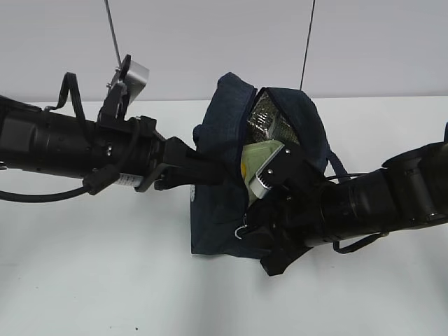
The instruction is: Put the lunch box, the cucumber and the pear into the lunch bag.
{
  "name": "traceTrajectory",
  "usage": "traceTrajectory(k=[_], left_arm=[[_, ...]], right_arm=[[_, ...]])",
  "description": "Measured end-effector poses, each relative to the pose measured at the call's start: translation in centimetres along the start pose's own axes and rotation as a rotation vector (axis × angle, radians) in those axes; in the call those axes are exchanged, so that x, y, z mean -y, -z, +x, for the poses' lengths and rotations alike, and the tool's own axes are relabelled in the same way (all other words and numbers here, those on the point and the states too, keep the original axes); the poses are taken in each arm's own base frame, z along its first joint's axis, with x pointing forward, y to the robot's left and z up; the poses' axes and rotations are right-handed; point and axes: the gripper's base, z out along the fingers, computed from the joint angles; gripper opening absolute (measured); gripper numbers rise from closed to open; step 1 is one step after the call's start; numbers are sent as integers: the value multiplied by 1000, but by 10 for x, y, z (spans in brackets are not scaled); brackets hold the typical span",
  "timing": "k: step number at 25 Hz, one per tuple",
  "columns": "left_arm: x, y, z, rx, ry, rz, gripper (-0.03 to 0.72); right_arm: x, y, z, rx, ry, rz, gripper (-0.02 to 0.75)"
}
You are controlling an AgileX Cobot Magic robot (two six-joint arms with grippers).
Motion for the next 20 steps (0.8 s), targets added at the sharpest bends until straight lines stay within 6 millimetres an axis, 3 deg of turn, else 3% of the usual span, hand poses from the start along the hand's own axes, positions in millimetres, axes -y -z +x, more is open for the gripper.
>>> traceTrajectory(k=[10,15,20], left_arm=[[0,0,0,0,-5,1,-15],[0,0,0,0,-6,1,-15],[0,0,0,0,-6,2,-15]], right_arm=[[-2,0,-1,14,0,-19,45],[-3,0,-2,26,0,-37,57],[-4,0,-3,31,0,-44,119]])
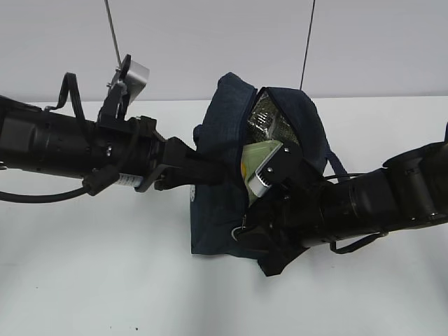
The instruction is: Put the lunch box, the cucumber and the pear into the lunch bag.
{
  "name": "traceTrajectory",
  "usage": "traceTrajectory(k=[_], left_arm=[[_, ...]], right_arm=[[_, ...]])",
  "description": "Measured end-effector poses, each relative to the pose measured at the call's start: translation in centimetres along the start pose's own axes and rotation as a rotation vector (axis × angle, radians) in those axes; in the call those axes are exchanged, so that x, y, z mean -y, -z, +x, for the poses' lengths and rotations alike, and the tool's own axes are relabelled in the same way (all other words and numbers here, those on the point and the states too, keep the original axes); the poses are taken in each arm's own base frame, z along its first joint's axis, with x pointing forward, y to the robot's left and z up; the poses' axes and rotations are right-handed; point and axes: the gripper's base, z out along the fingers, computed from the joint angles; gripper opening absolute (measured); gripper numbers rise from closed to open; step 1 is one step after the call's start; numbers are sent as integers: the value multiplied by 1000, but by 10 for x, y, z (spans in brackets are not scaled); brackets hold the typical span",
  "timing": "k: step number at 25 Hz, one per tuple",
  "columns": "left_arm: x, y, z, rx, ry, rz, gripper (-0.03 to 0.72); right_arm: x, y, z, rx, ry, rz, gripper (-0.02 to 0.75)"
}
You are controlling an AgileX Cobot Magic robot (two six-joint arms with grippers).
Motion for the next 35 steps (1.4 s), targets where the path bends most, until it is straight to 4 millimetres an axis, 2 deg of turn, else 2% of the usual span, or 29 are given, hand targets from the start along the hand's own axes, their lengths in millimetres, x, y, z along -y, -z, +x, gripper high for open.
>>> traceTrajectory(k=[4,12,14,18,19,29,35], left_arm=[[0,0,0,0,0,0,-15],[0,0,0,0,0,0,-15],[0,0,0,0,0,0,-15],[0,0,0,0,0,0,-15],[0,0,0,0,0,0,-15],[0,0,-1,16,13,-4,-15],[-2,0,-3,32,26,-19,-15]], right_arm=[[0,0,0,3,0,-5,148],[-1,0,0,5,0,-7,153],[-1,0,0,5,0,-7,130],[0,0,0,4,-1,-5,13],[0,0,0,4,-1,-5,6],[-2,0,1,-25,-24,-25,6],[-6,10,-1,-29,-18,-17,6]])
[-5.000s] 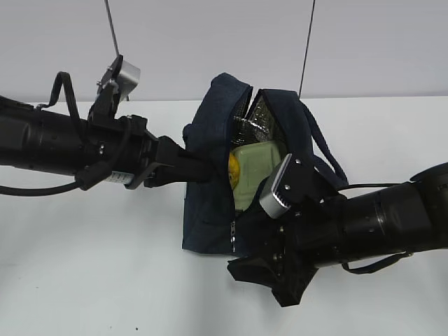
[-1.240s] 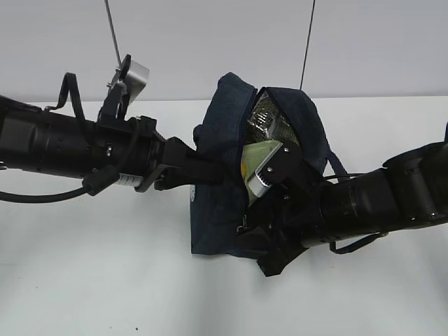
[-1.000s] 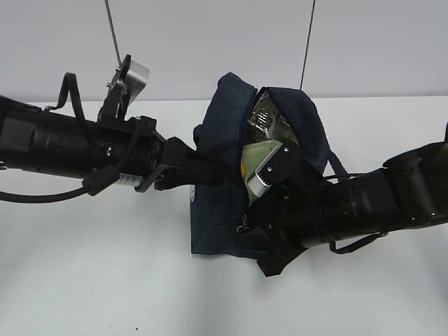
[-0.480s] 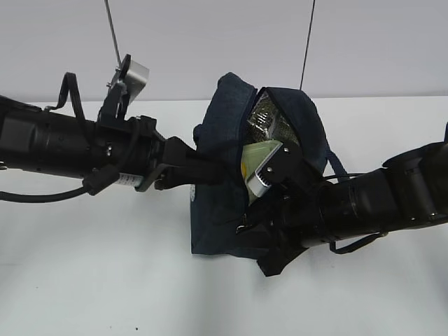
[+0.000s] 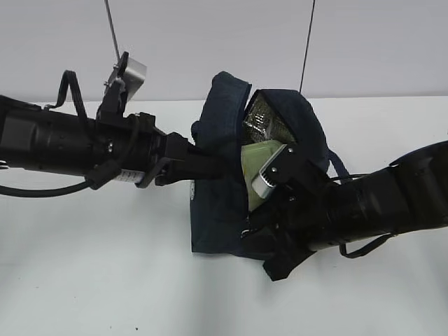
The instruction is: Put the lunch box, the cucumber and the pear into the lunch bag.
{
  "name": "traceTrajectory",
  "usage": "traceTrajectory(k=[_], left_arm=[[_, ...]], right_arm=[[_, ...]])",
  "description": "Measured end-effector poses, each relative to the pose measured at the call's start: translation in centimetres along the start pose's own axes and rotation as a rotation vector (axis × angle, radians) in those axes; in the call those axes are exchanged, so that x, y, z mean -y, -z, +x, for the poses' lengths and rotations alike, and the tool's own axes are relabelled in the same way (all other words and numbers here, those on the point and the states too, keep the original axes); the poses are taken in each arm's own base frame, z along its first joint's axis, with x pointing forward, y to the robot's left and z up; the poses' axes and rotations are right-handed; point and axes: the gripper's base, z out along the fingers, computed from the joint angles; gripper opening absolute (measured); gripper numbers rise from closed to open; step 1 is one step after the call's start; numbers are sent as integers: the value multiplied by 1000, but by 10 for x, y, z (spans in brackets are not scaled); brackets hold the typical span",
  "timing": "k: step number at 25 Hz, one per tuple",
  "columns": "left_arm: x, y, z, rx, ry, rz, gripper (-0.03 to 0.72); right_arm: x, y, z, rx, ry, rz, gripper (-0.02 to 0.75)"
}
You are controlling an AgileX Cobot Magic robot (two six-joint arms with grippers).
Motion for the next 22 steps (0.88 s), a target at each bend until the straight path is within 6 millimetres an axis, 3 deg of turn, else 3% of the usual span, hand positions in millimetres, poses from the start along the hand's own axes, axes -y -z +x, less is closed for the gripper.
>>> traceTrajectory(k=[10,22], left_arm=[[0,0,-1,12,10,-5,45],[0,0,1,-13,-14,-5,305]], right_arm=[[-9,23,-12,3,14,11,6],[-22,55,-35,101,42,21,6]])
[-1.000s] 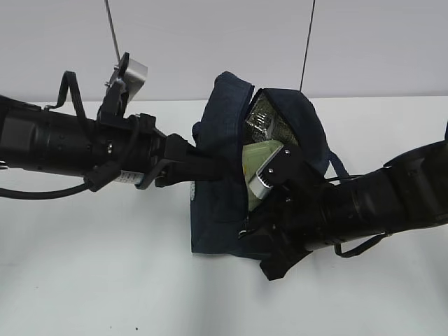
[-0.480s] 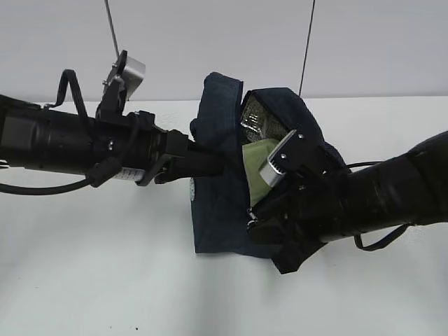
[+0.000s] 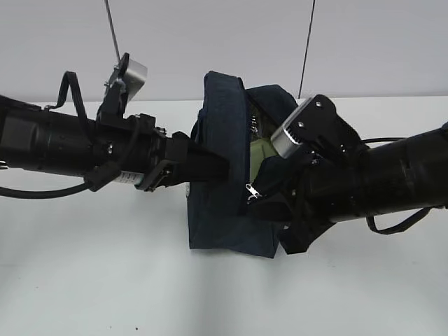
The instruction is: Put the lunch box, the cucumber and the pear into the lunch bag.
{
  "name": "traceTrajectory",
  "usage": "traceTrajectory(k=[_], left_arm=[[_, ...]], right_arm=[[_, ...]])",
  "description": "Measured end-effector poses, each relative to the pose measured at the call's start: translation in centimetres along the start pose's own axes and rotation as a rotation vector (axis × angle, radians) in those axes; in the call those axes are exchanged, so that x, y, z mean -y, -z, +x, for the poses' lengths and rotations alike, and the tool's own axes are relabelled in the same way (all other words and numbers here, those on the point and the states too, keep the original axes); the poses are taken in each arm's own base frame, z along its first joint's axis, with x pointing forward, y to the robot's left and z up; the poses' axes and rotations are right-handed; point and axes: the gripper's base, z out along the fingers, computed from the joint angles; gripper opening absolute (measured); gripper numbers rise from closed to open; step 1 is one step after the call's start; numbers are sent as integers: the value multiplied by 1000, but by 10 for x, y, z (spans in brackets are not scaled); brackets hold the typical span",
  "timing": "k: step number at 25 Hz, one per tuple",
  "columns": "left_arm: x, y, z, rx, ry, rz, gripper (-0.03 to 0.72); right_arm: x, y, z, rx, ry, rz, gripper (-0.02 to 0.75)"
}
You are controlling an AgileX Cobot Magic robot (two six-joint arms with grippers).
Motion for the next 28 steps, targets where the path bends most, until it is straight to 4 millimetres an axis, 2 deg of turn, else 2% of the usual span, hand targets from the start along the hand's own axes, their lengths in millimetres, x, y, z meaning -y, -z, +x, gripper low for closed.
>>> traceTrajectory(k=[9,22,28], left_arm=[[2,0,3,-33,-27,17,330],[3,-1,5,-48,-39,27,331],[7,-1,6,-61,-44,65,331]], right_arm=[[-10,19,-11,42,31,-13,6],[-14,19,-6,-22,-4,-57,6],[-13,21,-14,-5,2,-57,6]])
